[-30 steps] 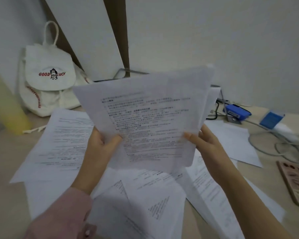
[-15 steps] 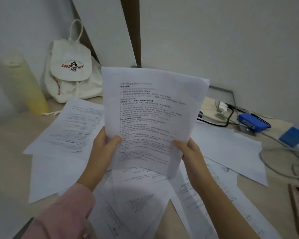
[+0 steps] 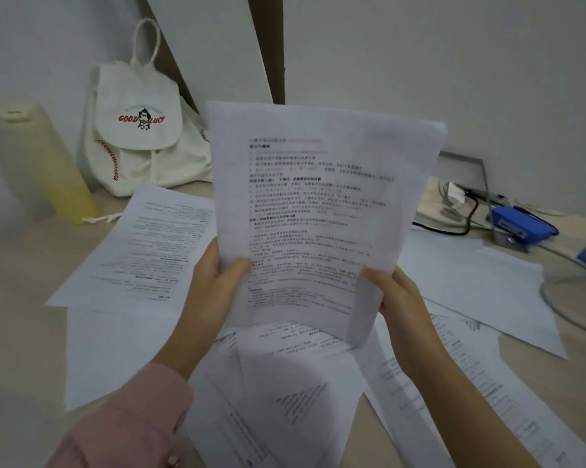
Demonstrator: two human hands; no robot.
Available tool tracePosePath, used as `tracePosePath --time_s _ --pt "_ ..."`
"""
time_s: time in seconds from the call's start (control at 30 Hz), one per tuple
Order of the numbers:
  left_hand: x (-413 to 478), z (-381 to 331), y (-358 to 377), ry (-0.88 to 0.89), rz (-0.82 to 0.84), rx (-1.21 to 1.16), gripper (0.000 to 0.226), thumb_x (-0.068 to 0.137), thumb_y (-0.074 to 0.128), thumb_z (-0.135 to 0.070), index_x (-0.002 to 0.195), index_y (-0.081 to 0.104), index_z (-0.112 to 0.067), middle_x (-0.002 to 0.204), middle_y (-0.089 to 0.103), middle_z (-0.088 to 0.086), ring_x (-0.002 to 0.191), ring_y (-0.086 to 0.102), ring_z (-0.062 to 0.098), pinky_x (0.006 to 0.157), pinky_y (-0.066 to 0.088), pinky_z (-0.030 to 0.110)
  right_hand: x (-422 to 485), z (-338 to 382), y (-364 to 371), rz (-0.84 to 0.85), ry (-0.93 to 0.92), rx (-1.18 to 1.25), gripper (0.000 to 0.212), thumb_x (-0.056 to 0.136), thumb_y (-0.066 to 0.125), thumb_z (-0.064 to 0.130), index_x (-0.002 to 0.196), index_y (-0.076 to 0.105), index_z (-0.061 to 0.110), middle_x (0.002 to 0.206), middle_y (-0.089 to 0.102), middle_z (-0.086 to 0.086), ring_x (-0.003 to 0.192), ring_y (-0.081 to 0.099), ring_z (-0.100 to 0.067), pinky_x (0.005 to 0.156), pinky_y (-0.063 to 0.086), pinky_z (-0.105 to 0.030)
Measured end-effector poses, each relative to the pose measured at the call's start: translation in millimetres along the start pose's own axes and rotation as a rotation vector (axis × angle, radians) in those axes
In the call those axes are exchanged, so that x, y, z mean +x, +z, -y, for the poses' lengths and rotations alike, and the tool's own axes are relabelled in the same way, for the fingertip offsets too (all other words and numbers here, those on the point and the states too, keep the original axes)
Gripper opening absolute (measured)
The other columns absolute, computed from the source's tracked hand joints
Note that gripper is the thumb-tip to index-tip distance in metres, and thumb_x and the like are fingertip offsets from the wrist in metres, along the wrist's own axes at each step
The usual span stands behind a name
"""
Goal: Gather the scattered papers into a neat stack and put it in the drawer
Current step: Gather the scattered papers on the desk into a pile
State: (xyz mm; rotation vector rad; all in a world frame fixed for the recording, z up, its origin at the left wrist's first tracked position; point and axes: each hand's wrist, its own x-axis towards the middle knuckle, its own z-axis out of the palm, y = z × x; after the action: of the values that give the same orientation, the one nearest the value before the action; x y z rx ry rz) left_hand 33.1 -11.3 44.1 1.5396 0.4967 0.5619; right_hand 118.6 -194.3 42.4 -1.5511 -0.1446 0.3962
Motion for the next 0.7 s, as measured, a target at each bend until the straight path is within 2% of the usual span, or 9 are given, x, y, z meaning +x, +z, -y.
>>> tracePosePath --time_s 0.13,0.2,0.27,0.4,0.47,0.53,0.6,0.7 --pt "11.4 -7.6 10.0 0.037 0.133 0.047 0.024 0.089 0.052 -0.008 0.098 0.056 -0.030 0.088 0.065 -0.021 0.071 0.062 -0.015 0.056 0.047 0.005 -2.9 3.6 -8.5 -0.160 -0.023 -0.056 0.023 0.093 0.048 0.018 0.112 0.061 0.023 0.102 0.068 0.006 0.092 0.063 -0.012 0.072 0.051 -0.028" --pt "9.4 -10.4 15.4 0.035 0.193 0.051 0.023 0.091 0.052 -0.012 0.093 0.054 -0.034 0.091 0.065 -0.018 0.074 0.064 -0.012 0.057 0.048 0.006 -9.7 3.0 -16.2 -0.252 -0.003 -0.109 0.019 0.092 0.049 0.017 0.106 0.061 0.019 0.102 0.068 -0.001 0.093 0.063 -0.019 0.078 0.052 -0.037" --pt "5.9 -11.0 21.6 0.009 0.265 0.055 0.020 0.093 0.049 -0.016 0.094 0.054 -0.036 0.098 0.065 -0.014 0.082 0.066 -0.003 0.064 0.052 0.013 -18.9 1.8 -26.3 -0.328 0.033 -0.170 0.015 0.091 0.049 0.018 0.100 0.060 0.017 0.100 0.067 -0.005 0.091 0.064 -0.024 0.081 0.051 -0.043" --pt "-9.3 -3.7 41.9 -0.111 0.431 0.076 0.022 0.097 0.041 -0.021 0.108 0.058 -0.030 0.106 0.066 -0.010 0.096 0.063 0.008 0.083 0.051 0.029 -43.5 -5.5 -53.8 -0.437 0.102 -0.260 0.010 0.092 0.048 0.019 0.090 0.058 0.020 0.094 0.066 -0.004 0.085 0.064 -0.024 0.073 0.051 -0.037" --pt "-19.2 2.4 56.0 -0.160 0.537 0.108 0.024 0.097 0.040 -0.021 0.110 0.059 -0.029 0.111 0.066 -0.005 0.102 0.063 0.015 0.092 0.050 0.036 -58.7 -11.1 -71.6 -0.509 0.115 -0.296 0.011 0.091 0.048 0.016 0.096 0.058 0.015 0.093 0.067 -0.006 0.081 0.064 -0.024 0.066 0.052 -0.035" --pt "-29.5 13.4 70.5 -0.157 0.651 0.169 0.027 0.097 0.039 -0.019 0.114 0.058 -0.028 0.113 0.066 -0.002 0.103 0.063 0.017 0.094 0.049 0.039 -74.5 -18.8 -88.5 -0.582 0.144 -0.310 0.014 0.091 0.048 0.013 0.101 0.057 0.011 0.091 0.065 -0.006 0.077 0.063 -0.023 0.058 0.048 -0.031" --pt "-40.8 26.6 83.3 -0.140 0.736 0.212 0.031 0.097 0.040 -0.018 0.122 0.055 -0.028 0.115 0.066 -0.005 0.102 0.063 0.014 0.093 0.050 0.039 -89.2 -29.0 -104.3 -0.639 0.199 -0.327 0.013 0.090 0.049 0.012 0.102 0.054 0.012 0.089 0.064 -0.006 0.076 0.063 -0.023 0.059 0.048 -0.032" --pt "-59.5 44.5 95.9 -0.131 0.844 0.212 0.034 0.096 0.040 -0.015 0.118 0.047 -0.041 0.111 0.061 -0.018 0.100 0.061 0.004 0.088 0.050 0.023 -105.5 -46.8 -123.5 -0.709 0.261 -0.370 0.016 0.089 0.049 0.010 0.104 0.051 0.013 0.089 0.063 -0.008 0.077 0.063 -0.026 0.071 0.052 -0.042"
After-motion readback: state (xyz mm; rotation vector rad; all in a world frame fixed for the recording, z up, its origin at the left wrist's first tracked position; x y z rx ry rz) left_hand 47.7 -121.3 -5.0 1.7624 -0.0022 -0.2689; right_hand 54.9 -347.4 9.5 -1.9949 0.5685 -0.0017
